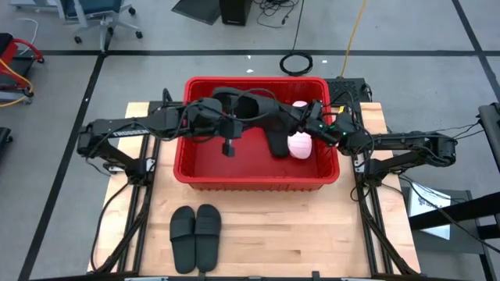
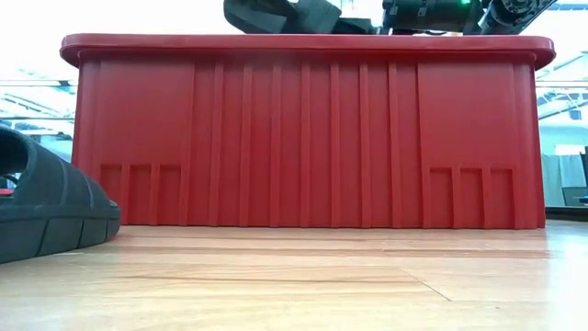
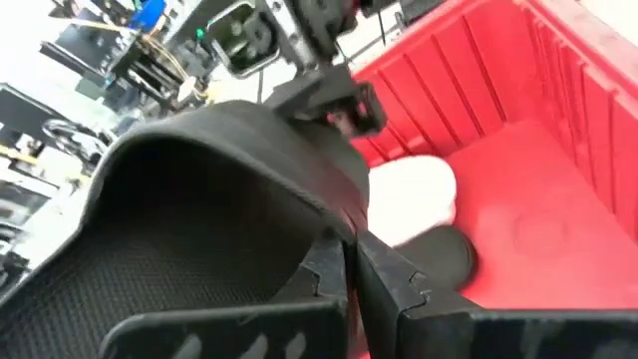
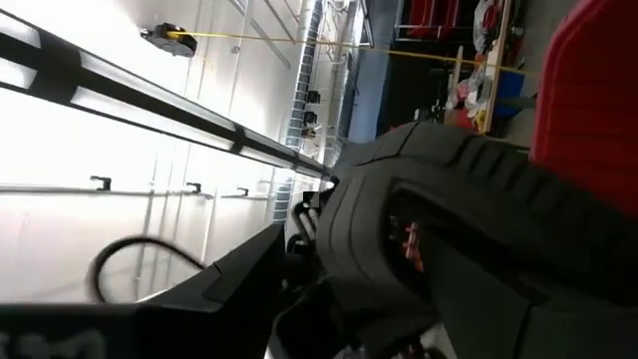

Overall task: Pick and place slides into bin
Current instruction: Stack the black slide on top of the black slide in the red bin

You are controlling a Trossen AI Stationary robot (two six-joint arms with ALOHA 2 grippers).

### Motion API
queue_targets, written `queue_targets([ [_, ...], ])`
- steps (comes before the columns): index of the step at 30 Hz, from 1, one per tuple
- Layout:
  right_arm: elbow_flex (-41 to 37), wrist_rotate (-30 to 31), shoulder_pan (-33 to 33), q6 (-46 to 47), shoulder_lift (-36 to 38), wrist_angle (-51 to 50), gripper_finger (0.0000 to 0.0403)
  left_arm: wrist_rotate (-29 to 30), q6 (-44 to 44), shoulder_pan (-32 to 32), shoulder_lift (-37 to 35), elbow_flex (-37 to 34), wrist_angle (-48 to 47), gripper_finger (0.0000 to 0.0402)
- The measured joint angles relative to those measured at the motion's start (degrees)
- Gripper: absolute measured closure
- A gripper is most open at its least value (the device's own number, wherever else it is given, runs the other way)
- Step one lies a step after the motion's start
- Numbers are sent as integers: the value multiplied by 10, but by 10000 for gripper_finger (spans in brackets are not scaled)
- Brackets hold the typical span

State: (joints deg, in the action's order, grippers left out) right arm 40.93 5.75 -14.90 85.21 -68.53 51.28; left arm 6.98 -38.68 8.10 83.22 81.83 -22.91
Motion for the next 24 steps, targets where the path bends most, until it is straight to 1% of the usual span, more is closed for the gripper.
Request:
queue_targets([
  [4,0,-13,0,-30,0,-8,183,-3,-2,-1,12,-1,12,401],
  [6,0,-13,0,-38,0,-9,194,-10,3,0,15,-1,25,401],
  [8,0,-13,0,-40,0,-15,215,-13,6,-1,16,-1,26,401],
  [11,0,-15,0,-55,0,-23,264,-13,7,-3,16,-1,33,401],
  [16,0,-15,0,-78,0,-25,373,-9,17,-3,14,-1,32,401],
  [17,0,-15,0,-86,0,-25,386,-5,18,-3,13,-1,32,401],
  [18,0,-15,0,-92,0,-25,391,4,21,-4,12,-1,31,401],
  [20,1,-14,0,-95,0,-21,388,26,41,-6,11,-1,32,401],
  [22,1,-13,0,-111,0,-13,390,52,79,-6,8,-1,28,398],
  [24,1,-15,0,-137,-2,-1,396,61,114,-1,-3,-1,12,391],
])
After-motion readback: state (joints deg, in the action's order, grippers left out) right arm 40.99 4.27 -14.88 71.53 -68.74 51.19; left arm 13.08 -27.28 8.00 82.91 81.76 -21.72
